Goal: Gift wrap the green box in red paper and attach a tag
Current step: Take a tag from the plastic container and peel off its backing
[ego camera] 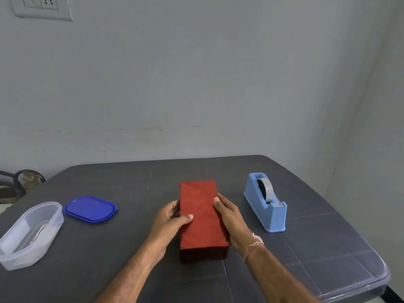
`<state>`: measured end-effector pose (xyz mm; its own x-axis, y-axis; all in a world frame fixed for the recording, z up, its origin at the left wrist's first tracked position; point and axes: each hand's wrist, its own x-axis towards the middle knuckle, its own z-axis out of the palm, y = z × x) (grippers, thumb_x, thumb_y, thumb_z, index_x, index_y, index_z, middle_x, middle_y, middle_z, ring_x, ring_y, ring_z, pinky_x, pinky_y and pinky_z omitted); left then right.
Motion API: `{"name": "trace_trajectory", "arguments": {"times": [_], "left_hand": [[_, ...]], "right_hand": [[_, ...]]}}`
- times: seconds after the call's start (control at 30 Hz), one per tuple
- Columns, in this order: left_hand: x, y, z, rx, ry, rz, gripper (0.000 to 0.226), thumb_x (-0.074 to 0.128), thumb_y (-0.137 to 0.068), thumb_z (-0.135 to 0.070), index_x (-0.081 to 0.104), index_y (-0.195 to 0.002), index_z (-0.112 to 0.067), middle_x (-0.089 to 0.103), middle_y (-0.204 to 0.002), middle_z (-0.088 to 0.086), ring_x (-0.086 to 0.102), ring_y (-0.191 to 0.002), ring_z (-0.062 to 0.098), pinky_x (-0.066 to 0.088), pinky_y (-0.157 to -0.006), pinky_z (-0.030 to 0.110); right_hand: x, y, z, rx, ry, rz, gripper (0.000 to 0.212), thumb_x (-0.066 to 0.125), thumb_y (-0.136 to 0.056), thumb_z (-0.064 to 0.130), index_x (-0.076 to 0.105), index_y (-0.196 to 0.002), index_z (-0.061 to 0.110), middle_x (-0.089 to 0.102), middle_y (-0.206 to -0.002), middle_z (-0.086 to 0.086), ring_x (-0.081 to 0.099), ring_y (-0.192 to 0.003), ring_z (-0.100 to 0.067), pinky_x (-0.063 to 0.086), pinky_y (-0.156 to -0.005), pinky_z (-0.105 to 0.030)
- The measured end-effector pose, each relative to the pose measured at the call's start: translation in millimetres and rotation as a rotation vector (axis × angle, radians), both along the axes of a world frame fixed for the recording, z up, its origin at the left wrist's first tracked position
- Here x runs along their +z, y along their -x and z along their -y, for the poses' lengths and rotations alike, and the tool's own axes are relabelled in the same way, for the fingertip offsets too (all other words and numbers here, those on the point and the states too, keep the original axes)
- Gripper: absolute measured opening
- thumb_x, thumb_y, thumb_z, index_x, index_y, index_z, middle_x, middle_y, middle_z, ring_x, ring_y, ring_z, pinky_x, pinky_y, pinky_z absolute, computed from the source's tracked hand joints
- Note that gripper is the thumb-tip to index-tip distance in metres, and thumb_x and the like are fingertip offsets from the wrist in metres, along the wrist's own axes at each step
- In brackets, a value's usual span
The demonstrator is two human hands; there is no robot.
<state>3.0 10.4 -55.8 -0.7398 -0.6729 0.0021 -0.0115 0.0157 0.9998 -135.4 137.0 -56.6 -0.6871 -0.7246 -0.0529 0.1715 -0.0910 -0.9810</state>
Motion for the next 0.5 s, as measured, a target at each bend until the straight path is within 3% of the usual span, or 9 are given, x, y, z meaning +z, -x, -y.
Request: {"name": "trace_trajectory", "arguments": {"times": [0.1,0.2,0.37,0.5], "left_hand": [[-12.0,-18.9,5.2,-0.179,-0.058,0.062,0.06,0.078,-0.087,-0.01,0.055,-0.138,-0.03,0.07,-0.129,-0.012,0.065,-0.119,0.003,0.05,-0.099,0.024],[-17.5,-27.8,9.7,-0.267,-0.117,0.042,0.072,0.08,-0.086,-0.017,0.046,-0.148,-0.031,0.063,-0.139,-0.013,0.056,-0.132,0.004,0.04,-0.116,0.033],[-14.9,-23.8,9.2,-0.253,-0.126,0.016,0.078,0.081,-0.086,-0.024,0.042,-0.154,-0.028,0.061,-0.142,-0.015,0.054,-0.133,0.002,0.038,-0.118,0.031],[-20.8,-23.5,9.7,-0.232,-0.126,-0.004,0.07,0.078,-0.089,-0.028,0.045,-0.151,-0.027,0.062,-0.141,-0.017,0.055,-0.132,0.0,0.042,-0.111,0.023]], "right_hand": [[-6.1,5.3,-2.2,0.104,-0.083,0.087,0.023,0.051,-0.107,0.017,0.067,-0.123,0.018,0.079,-0.11,-0.004,0.075,-0.099,-0.02,0.061,-0.079,-0.029],[-10.1,13.6,-3.5,0.172,-0.098,0.118,0.03,0.051,-0.105,0.013,0.063,-0.132,0.015,0.075,-0.121,-0.008,0.072,-0.11,-0.023,0.059,-0.089,-0.033],[-17.3,20.8,-3.9,0.164,-0.094,0.136,0.035,0.054,-0.105,0.019,0.06,-0.139,0.017,0.071,-0.13,-0.006,0.064,-0.125,-0.025,0.048,-0.112,-0.043],[-11.5,18.0,-4.2,0.154,-0.133,0.089,0.03,0.054,-0.105,0.019,0.063,-0.134,0.021,0.075,-0.123,0.0,0.068,-0.118,-0.019,0.054,-0.104,-0.035]]}}
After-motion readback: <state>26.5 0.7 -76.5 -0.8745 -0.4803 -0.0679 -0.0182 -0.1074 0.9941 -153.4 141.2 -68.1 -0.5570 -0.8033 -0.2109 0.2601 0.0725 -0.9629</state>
